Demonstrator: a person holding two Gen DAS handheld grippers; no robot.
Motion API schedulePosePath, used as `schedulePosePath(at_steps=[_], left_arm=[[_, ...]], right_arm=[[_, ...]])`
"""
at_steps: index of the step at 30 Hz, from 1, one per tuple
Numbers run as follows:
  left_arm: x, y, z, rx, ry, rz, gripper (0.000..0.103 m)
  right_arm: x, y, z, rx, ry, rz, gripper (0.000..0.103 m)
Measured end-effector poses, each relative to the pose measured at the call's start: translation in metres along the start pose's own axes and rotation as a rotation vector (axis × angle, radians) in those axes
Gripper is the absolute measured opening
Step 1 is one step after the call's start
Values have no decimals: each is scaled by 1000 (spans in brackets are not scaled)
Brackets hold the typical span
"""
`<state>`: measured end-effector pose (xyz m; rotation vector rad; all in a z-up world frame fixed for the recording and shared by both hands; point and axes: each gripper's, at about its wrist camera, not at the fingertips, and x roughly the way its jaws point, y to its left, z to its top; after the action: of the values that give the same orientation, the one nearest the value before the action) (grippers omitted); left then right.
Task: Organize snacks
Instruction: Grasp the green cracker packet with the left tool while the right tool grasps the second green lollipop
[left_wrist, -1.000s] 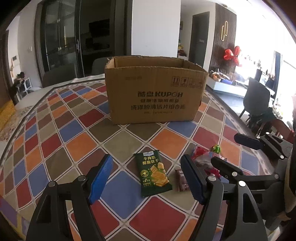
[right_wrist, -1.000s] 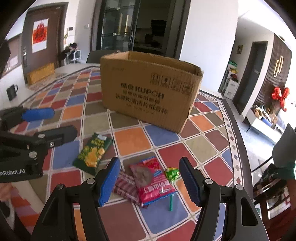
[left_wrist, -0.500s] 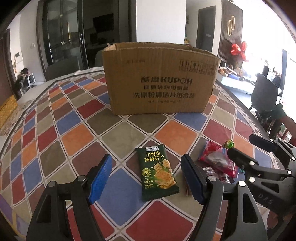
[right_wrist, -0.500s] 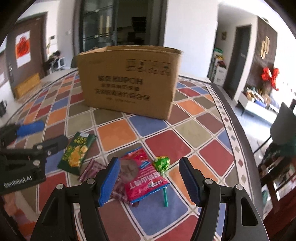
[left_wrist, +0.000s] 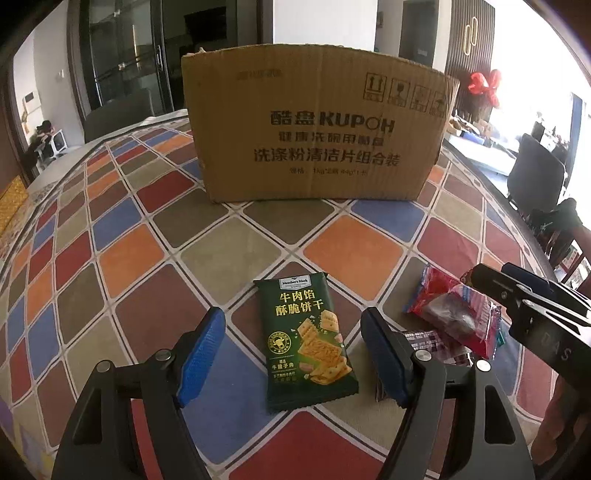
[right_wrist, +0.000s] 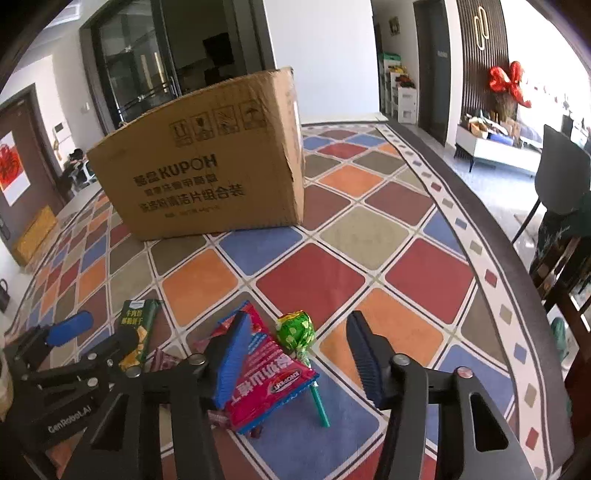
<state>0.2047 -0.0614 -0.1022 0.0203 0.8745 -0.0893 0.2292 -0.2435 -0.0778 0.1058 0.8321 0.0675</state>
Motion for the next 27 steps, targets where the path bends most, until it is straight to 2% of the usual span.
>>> schedulePosePath(at_steps=[7,17,20,22,27], left_arm=[[10,-2,4,8,9,6,73],[24,3,3,-18,76,-7,57],[25,4,4,-20,71,-7,50],[25,4,4,-15,68,-7,47],[25,3,3,-6,59,-7,45]], right_arm=[[8,-6,0,36,16,-5,42],[15,-3,0,21,32,8,36],[18,-2,0,18,41,12,29],[20,-2,0,22,46,11,29],[20,-2,0,21,48,14,27]])
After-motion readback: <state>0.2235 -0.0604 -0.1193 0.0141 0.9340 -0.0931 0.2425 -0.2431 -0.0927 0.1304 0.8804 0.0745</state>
